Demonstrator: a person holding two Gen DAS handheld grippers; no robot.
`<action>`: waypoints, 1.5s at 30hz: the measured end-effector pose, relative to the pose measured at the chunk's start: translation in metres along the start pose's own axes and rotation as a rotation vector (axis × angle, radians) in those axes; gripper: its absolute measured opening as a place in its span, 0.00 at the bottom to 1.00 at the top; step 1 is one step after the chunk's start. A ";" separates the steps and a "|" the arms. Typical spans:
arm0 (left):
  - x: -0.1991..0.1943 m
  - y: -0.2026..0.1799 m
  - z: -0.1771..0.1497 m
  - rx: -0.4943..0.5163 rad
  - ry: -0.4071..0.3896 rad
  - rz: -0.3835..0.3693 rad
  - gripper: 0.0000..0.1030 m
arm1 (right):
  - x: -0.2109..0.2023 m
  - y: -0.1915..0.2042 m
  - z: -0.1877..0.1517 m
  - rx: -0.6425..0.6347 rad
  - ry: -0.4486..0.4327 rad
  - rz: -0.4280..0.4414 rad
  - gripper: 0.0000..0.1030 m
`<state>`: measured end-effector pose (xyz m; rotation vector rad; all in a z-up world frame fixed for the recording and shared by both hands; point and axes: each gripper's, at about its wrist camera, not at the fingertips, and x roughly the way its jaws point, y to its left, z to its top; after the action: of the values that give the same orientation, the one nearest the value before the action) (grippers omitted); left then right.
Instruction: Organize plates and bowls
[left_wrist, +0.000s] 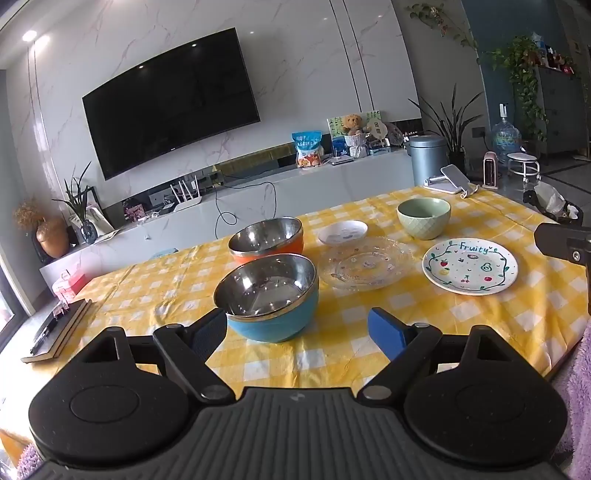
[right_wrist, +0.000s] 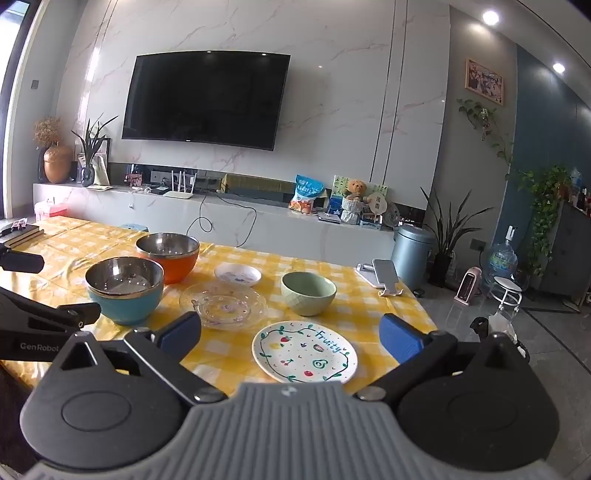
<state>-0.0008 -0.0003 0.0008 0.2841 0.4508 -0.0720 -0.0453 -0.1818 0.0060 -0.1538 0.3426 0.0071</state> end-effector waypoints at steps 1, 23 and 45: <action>-0.001 0.000 0.000 0.002 -0.003 0.001 0.98 | 0.000 0.000 0.000 -0.002 0.001 -0.002 0.98; 0.000 0.000 -0.005 0.004 0.048 -0.014 0.98 | 0.003 0.001 -0.003 -0.012 0.023 -0.011 0.98; 0.000 -0.001 -0.009 0.007 0.050 -0.014 0.98 | 0.007 -0.001 -0.007 0.002 0.058 -0.015 0.98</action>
<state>-0.0044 0.0014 -0.0074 0.2897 0.5025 -0.0805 -0.0411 -0.1840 -0.0028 -0.1547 0.3996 -0.0126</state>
